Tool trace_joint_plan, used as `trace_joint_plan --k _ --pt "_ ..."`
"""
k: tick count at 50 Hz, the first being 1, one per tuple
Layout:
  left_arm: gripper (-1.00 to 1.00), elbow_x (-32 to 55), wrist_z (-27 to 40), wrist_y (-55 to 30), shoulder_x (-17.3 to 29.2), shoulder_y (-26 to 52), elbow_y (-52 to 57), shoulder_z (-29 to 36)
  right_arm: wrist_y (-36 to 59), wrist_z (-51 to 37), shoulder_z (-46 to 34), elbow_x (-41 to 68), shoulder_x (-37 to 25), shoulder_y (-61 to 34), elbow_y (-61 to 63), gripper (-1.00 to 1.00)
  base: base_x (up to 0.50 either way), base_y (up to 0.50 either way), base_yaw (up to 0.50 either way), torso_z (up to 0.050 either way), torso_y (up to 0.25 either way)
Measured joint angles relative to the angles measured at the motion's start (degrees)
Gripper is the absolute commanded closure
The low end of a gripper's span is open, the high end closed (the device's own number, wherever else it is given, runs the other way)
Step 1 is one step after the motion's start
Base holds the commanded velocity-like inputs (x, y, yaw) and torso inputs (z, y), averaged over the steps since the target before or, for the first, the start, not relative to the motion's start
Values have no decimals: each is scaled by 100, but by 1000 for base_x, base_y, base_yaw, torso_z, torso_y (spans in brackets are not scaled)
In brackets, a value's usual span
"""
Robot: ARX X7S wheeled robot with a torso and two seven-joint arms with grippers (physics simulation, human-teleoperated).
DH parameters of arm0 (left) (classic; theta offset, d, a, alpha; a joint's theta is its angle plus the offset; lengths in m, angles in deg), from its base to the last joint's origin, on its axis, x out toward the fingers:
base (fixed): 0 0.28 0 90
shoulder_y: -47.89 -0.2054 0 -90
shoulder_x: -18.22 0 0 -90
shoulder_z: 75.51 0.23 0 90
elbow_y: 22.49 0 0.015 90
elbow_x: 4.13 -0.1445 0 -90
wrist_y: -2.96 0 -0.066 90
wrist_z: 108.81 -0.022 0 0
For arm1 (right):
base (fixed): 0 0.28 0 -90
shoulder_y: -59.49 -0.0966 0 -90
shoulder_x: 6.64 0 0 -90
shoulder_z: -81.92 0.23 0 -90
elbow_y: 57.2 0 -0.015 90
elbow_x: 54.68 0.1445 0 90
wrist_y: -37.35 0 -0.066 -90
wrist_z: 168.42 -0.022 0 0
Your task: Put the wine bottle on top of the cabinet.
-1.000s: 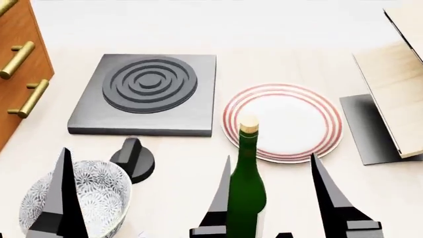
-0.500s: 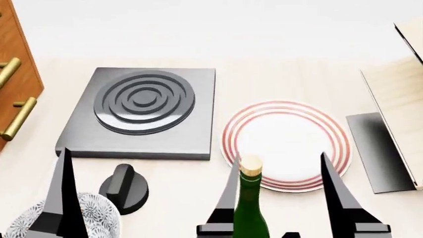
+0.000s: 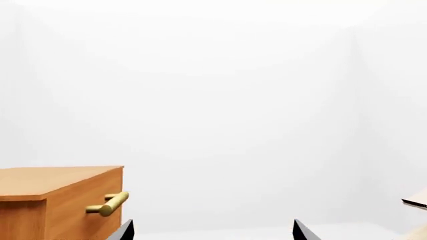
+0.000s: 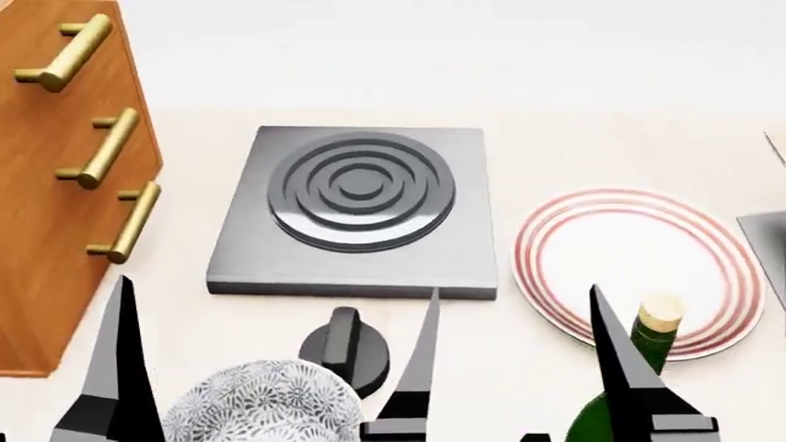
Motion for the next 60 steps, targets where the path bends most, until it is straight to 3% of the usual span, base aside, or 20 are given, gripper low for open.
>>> trace_joint_plan --k 11,39,60 --pt "-100 42 77 31 64 19 -18 31 -11 -25 -31 30 -30 -7 -11 -100 0 472 0 0 0" --pt "-100 183 301 65 221 77 -29 138 97 -183 -103 -192 -264 -38 -34 -100 0 0 0 0 0" --pt "-100 274 440 144 350 84 -65 171 607 -403 1001 -272 -840 145 251 -100 0 0 0 0 0"
